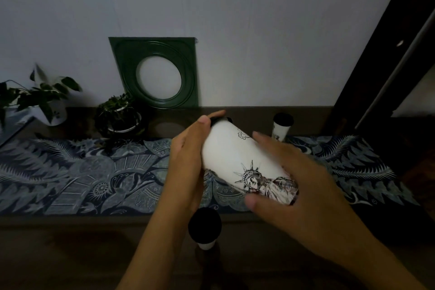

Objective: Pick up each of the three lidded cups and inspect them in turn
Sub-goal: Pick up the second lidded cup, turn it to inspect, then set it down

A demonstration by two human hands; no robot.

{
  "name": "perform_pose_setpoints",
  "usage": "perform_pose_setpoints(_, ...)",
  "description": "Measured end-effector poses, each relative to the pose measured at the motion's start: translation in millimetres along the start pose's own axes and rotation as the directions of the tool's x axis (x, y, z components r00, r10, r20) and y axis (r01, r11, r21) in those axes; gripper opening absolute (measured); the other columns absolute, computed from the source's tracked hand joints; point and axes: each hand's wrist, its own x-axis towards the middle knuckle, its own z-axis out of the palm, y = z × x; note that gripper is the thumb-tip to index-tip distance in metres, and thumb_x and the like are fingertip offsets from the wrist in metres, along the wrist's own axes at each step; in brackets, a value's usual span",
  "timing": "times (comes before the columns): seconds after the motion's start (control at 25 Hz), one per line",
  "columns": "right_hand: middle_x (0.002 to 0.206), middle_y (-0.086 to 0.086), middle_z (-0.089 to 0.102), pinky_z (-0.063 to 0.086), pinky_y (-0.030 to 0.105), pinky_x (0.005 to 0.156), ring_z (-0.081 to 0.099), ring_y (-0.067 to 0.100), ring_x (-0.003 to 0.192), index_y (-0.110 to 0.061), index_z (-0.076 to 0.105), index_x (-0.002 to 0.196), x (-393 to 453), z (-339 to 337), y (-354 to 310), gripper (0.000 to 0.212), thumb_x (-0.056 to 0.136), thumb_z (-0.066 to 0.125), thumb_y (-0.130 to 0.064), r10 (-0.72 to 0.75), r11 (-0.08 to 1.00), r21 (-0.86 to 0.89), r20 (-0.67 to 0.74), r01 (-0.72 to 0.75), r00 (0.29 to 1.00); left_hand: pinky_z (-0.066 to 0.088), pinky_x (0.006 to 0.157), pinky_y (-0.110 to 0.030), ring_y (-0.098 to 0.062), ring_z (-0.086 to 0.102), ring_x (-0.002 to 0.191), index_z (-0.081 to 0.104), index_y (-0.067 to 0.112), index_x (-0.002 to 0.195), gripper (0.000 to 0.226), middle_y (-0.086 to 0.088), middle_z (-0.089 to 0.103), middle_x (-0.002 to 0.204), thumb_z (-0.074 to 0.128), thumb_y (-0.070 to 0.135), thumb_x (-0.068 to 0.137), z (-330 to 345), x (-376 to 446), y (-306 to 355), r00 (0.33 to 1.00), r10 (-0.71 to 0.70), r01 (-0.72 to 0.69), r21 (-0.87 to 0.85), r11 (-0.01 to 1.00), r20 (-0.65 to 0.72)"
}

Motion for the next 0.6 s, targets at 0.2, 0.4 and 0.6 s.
perform_pose_setpoints(0.2, 0.11, -0.015, 0.067, 0.06, 0.023, 0.062, 0.069, 0.005, 0.085, -0.042, 0.042, 0.141, 1, 1, -4, 0.079, 0.071, 0.072, -0.059, 0.068, 0.986, 0.157, -0.036, -0.061, 0.997, 0.058, 0.087, -0.032, -0.021, 0.071, 0.105, 0.07, 0.011, 0.123, 0.047, -0.011, 0.077, 0.113, 0.046, 0.038, 0.094, -2, -1, -1, 0.999, -0.014, 0.015, -0.035, 0.999, 0.047)
perform_pose_setpoints(0.4, 0.091, 0.015, 0.075, 0.049, 0.027, 0.04, 0.064, 0.026, 0.053, -0.022, 0.07, 0.113, 4, 4, -6, 0.044, 0.073, 0.076, -0.038, 0.277, 0.354, 0.825, 0.358, -0.441, 0.892, 0.055, 0.094, -0.041, -0.024, 0.069, 0.108, 0.069, 0.018, 0.126, 0.047, -0.012, 0.075, 0.117, 0.051, 0.045, 0.092, -5, -3, -2, 0.996, -0.006, 0.013, -0.076, 0.997, 0.084)
perform_pose_setpoints(0.6, 0.113, -0.02, 0.065, 0.056, 0.016, 0.057, 0.068, 0.004, 0.087, -0.049, 0.049, 0.131, 5, 6, -7, 0.061, 0.075, 0.073, -0.051, 0.152, 0.92, 0.348, 0.102, -0.179, 0.983, 0.055, 0.081, -0.042, -0.023, 0.071, 0.089, 0.08, 0.025, 0.097, 0.036, -0.015, 0.078, 0.098, 0.05, 0.044, 0.091, -2, 2, 1, 1.0, -0.029, 0.029, -0.005, 1.0, -0.003)
